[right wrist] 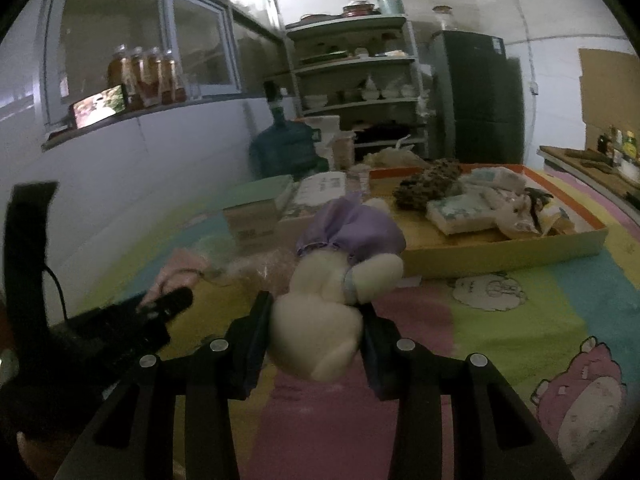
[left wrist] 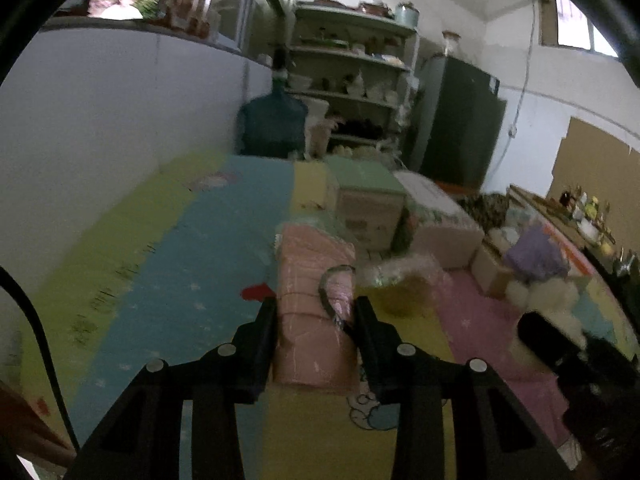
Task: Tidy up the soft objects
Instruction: 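Carry the pink towel roll in the left tool while the right tool carries the plush bunny to the tray, then lower the towel roll into the tray and open the left tool while the right tool releases the bunny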
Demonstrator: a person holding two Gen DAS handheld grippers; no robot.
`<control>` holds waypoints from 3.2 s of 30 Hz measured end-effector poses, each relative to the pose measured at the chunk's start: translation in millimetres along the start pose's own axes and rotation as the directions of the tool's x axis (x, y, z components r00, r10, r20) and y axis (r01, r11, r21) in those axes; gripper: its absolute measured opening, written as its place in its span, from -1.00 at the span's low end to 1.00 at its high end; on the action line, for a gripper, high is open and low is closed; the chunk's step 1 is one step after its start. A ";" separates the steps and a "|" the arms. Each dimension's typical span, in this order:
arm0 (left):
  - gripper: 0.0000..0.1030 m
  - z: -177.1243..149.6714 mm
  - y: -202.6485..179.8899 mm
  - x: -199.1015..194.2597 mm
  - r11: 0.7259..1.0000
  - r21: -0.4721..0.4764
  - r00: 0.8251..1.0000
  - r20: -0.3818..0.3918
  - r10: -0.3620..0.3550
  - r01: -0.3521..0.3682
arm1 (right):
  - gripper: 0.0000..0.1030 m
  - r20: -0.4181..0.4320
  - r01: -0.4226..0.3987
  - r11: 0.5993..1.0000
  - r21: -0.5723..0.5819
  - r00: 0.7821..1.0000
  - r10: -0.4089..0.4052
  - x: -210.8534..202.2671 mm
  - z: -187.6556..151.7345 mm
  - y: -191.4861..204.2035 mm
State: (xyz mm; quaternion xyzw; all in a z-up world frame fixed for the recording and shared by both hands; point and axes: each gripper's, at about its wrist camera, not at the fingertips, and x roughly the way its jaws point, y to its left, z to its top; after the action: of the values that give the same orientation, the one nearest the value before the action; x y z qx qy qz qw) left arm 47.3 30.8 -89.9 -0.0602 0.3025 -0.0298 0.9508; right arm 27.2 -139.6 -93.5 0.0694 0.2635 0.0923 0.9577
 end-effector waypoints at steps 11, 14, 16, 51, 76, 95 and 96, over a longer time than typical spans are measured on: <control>-0.25 23.5 -7.9 -37.7 0.998 0.028 0.993 0.104 -0.054 0.051 | -0.18 0.032 -0.023 1.000 -0.017 0.999 0.024 -7.5 4.5 9.1; -0.25 30.1 -19.8 -43.9 0.996 0.051 0.989 0.126 -0.076 0.070 | -0.18 0.044 -0.026 1.000 -0.005 0.999 0.026 -10.6 8.7 2.5; -0.25 33.7 -30.0 -47.2 0.994 0.068 0.986 0.140 -0.093 0.084 | -0.18 0.057 -0.025 1.000 0.002 0.998 0.025 -14.0 12.9 -2.5; -0.25 69.6 -221.1 36.7 0.977 0.125 0.976 0.115 -0.187 0.172 | -0.17 0.102 0.097 0.993 0.067 0.989 -0.104 -25.1 71.4 -192.9; -0.25 56.0 -246.9 117.0 0.994 0.076 0.997 -0.022 -0.077 0.078 | -0.17 -0.062 -0.044 0.998 0.046 0.997 0.047 47.8 97.1 -256.5; 0.15 55.8 -246.1 113.9 0.988 0.092 0.991 -0.051 -0.121 0.125 | 0.46 -0.066 -0.017 0.992 0.125 0.997 0.025 54.1 90.2 -270.1; 0.19 56.3 -245.5 107.1 0.987 0.093 0.991 -0.034 -0.131 0.133 | 0.47 -0.061 -0.012 0.992 0.126 0.998 0.020 52.5 90.2 -270.1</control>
State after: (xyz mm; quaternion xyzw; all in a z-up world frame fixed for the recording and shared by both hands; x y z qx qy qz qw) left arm 162.3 -217.0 -73.0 -0.0345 0.3092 -0.1079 0.9442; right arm 156.1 -398.9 -91.5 0.1285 0.2979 0.0855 0.9420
